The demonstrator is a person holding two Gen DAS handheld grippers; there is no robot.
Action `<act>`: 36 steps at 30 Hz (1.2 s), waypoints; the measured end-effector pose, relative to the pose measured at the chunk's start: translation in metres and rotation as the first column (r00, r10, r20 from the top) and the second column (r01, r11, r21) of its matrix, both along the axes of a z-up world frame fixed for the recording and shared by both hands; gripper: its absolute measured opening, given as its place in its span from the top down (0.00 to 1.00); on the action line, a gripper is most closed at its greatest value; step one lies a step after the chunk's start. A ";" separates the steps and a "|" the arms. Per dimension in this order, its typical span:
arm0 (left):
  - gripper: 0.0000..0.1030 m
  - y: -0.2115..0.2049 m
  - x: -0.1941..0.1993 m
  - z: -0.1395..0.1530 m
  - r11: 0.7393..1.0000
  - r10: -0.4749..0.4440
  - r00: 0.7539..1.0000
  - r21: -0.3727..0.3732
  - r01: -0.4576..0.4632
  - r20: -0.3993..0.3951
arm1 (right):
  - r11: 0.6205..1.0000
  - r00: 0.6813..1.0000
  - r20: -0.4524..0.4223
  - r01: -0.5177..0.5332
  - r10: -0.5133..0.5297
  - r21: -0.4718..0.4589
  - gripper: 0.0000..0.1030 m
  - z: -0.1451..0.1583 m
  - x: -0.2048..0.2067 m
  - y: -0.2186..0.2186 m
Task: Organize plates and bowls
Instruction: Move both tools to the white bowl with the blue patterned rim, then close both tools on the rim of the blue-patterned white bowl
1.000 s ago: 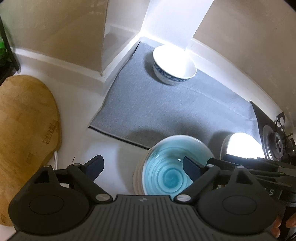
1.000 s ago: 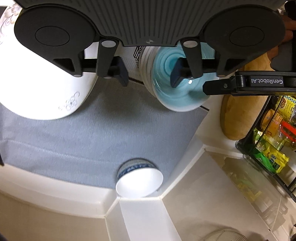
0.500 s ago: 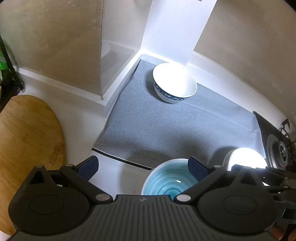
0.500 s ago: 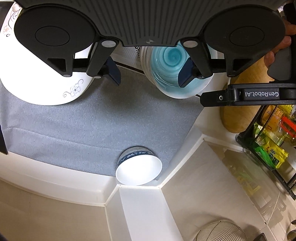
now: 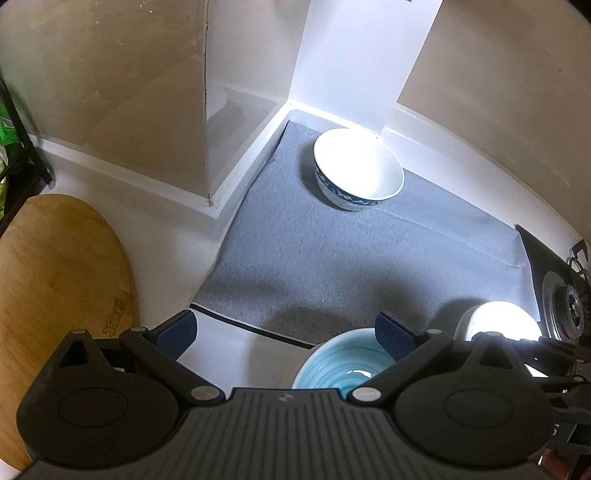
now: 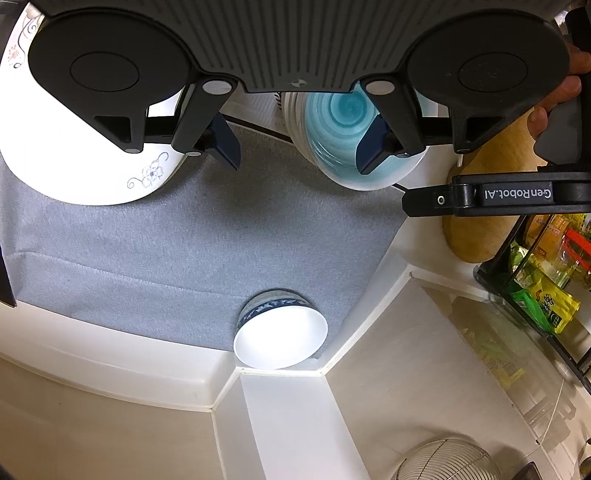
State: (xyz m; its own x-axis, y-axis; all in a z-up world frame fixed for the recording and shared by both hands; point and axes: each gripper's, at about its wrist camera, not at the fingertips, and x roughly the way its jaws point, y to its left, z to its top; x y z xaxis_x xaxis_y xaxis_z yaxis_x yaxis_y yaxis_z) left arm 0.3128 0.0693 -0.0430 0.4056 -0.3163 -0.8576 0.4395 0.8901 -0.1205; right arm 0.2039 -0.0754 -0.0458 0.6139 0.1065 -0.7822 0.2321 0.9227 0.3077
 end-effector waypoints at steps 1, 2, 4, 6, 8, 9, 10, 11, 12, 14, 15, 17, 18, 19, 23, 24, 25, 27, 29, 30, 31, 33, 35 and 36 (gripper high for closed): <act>0.01 -0.001 0.001 0.000 1.000 -0.001 1.000 0.000 0.001 0.000 | 1.000 1.000 0.001 0.001 -0.001 0.000 0.30 0.000 0.000 0.001; 0.01 -0.003 0.003 0.000 1.000 -0.001 1.000 0.002 0.001 0.000 | 1.000 1.000 0.002 0.002 -0.002 -0.001 0.30 0.001 0.001 0.000; 0.01 -0.006 0.005 0.000 1.000 0.002 1.000 0.002 -0.002 0.001 | 1.000 1.000 0.006 0.002 -0.002 -0.001 0.30 0.001 0.004 -0.001; 0.01 -0.009 0.008 0.000 1.000 0.007 1.000 0.000 -0.007 0.003 | 1.000 1.000 0.011 0.004 -0.004 -0.003 0.29 0.003 0.007 -0.003; 0.01 -0.014 0.012 0.001 1.000 0.017 1.000 -0.001 -0.017 0.007 | 1.000 1.000 0.019 0.011 -0.011 -0.010 0.28 0.005 0.011 -0.007; 0.01 -0.017 0.015 0.000 1.000 0.028 1.000 -0.003 -0.028 0.010 | 1.000 1.000 0.025 0.017 -0.016 -0.015 0.28 0.006 0.014 -0.010; 0.01 -0.019 0.018 0.000 0.999 0.041 0.999 -0.004 -0.041 0.009 | 1.000 0.999 0.031 0.023 -0.023 -0.019 0.28 0.007 0.017 -0.012; 0.01 -0.022 0.021 -0.001 0.998 0.058 0.998 -0.007 -0.057 0.007 | 0.999 0.999 0.037 0.030 -0.029 -0.024 0.28 0.008 0.020 -0.015; 0.01 -0.025 0.025 -0.003 0.997 0.076 0.997 -0.011 -0.076 0.000 | 0.999 0.998 0.043 0.038 -0.037 -0.029 0.28 0.008 0.023 -0.019; 0.01 -0.029 0.033 -0.007 0.993 0.112 0.993 -0.022 -0.113 -0.022 | 0.998 0.997 0.052 0.055 -0.053 -0.039 0.28 0.008 0.030 -0.028; 0.01 -0.033 0.038 -0.010 0.991 0.134 0.990 -0.027 -0.135 -0.038 | 0.997 0.996 0.054 0.067 -0.065 -0.042 0.28 0.008 0.034 -0.033; 0.01 -0.039 0.048 -0.015 0.986 0.164 0.984 -0.027 -0.166 -0.061 | 0.996 0.995 0.059 0.082 -0.079 -0.042 0.28 0.006 0.042 -0.042; 0.01 -0.042 0.052 -0.017 0.983 0.178 0.982 -0.027 -0.180 -0.068 | 0.995 0.995 0.060 0.089 -0.086 -0.045 0.28 0.004 0.047 -0.047; 0.01 -0.046 0.057 -0.019 0.981 0.191 0.979 -0.027 -0.194 -0.074 | 0.994 0.994 0.060 0.096 -0.093 -0.049 0.28 0.003 0.052 -0.052; 0.01 -0.058 0.077 -0.023 0.971 0.234 0.969 -0.032 -0.237 -0.080 | 0.991 0.991 0.061 0.119 -0.115 -0.062 0.28 -0.006 0.073 -0.070; 0.01 -0.063 0.083 -0.025 0.969 0.244 0.967 -0.027 -0.247 -0.074 | 0.990 0.991 0.058 0.127 -0.123 -0.066 0.28 -0.009 0.080 -0.074; 0.01 -0.066 0.087 -0.027 0.968 0.249 0.966 -0.024 -0.251 -0.068 | 0.989 0.990 0.058 0.130 -0.127 -0.066 0.28 -0.012 0.085 -0.078; 0.01 -0.075 0.096 -0.031 0.965 0.261 0.963 -0.013 -0.263 -0.065 | 0.988 0.989 0.053 0.138 -0.135 -0.064 0.28 -0.018 0.097 -0.084; 0.01 -0.081 0.104 -0.037 0.962 0.273 0.960 -0.006 -0.274 -0.065 | 0.987 0.988 0.053 0.146 -0.143 -0.059 0.28 -0.024 0.109 -0.090; 0.01 -0.085 0.107 -0.041 0.960 0.281 0.958 0.001 -0.281 -0.057 | 0.987 0.988 0.053 0.149 -0.146 -0.057 0.28 -0.026 0.112 -0.092; 0.01 -0.087 0.109 -0.043 0.958 0.287 0.957 0.009 -0.287 -0.049 | 0.987 0.988 0.054 0.149 -0.147 -0.055 0.28 -0.028 0.118 -0.095; 0.01 -0.092 0.114 -0.049 0.954 0.301 0.953 0.020 -0.301 -0.037 | 0.989 0.989 0.055 0.138 -0.135 -0.057 0.28 -0.033 0.128 -0.097; 0.01 -0.094 0.120 -0.054 0.950 0.311 0.949 0.024 -0.311 -0.043 | 0.990 0.991 0.054 0.126 -0.122 -0.066 0.28 -0.037 0.138 -0.098; 0.01 -0.095 0.124 -0.057 0.949 0.315 0.948 0.024 -0.314 -0.048 | 0.990 0.992 0.052 0.119 -0.116 -0.070 0.28 -0.039 0.143 -0.098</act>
State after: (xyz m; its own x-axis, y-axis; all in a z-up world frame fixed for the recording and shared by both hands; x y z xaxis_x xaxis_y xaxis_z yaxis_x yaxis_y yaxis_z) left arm 0.4372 -0.0257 -0.0998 0.4384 -0.1655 -0.8834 0.1307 0.9842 -0.1195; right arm 0.3467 -0.1734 -0.0844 0.6556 -0.0253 -0.7547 0.3270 0.9103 0.2536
